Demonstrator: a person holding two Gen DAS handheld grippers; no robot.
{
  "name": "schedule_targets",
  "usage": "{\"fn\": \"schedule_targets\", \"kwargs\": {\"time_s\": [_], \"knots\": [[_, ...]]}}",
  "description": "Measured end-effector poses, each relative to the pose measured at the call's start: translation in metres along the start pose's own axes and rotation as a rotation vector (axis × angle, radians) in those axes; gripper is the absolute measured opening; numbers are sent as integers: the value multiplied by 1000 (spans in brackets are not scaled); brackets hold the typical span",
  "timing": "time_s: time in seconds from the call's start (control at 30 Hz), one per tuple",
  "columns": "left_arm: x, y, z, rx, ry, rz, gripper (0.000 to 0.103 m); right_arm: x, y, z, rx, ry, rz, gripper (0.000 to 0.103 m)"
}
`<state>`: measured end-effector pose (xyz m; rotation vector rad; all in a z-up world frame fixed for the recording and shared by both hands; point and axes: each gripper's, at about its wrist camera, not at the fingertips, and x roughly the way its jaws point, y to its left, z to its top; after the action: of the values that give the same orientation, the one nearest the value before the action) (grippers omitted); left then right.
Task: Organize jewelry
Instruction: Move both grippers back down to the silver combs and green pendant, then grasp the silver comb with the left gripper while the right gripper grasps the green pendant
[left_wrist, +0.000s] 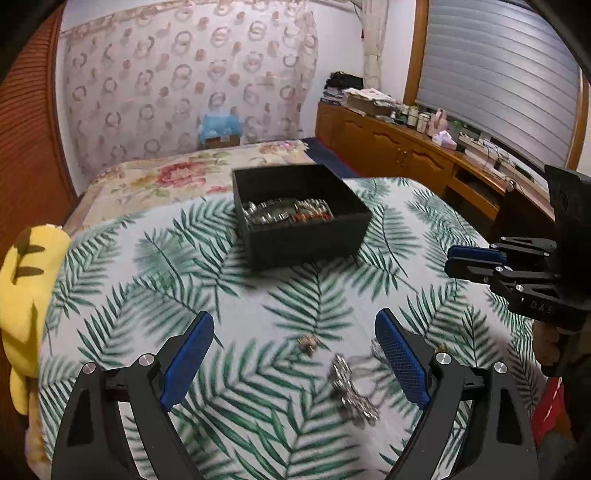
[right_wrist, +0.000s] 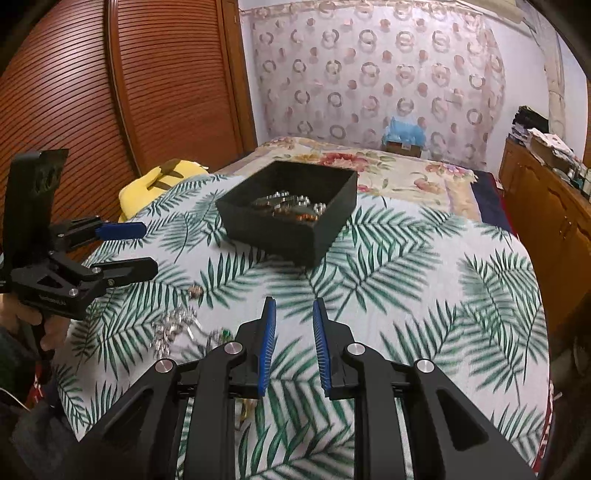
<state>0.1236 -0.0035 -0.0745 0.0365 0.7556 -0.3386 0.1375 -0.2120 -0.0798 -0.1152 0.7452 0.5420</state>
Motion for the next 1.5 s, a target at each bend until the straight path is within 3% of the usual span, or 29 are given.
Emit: {"fn": "schedule_targets", "kwargs": {"time_s": [0.2,0.43,0.53,0.73,0.77,0.8,0.83,1.13,1.5], "knots": [[6,-8,-20,-17,37,-28,84,-4,5,-30,19,28,-9,23],[22,-10,-30,-61,101,-80,50,-5,5,-50,52,40,-7,28],[28,-7,-33,-101,124,-117,40,-6,7,-50,49,35,-3,28],[34,-6,-34,-130,139,-139,36,-7,6,-48,48,26,2,28],[34,-7,-34,-130,139,-141,33,-8,6,-48,49,27,2,28],[35,-7,-34,-130,144,-146,21,-7,6,-48,49,28,2,28],[35,-8,-34,-130,146,-158,18,-7,6,-48,49,29,2,28],[4,-9,-26,-101,53,-112,7,-4,7,-43,40,30,3,28],[-22,-3,-25,-77,-2,-51,7,15,21,-31,-14,52,18,28]]}}
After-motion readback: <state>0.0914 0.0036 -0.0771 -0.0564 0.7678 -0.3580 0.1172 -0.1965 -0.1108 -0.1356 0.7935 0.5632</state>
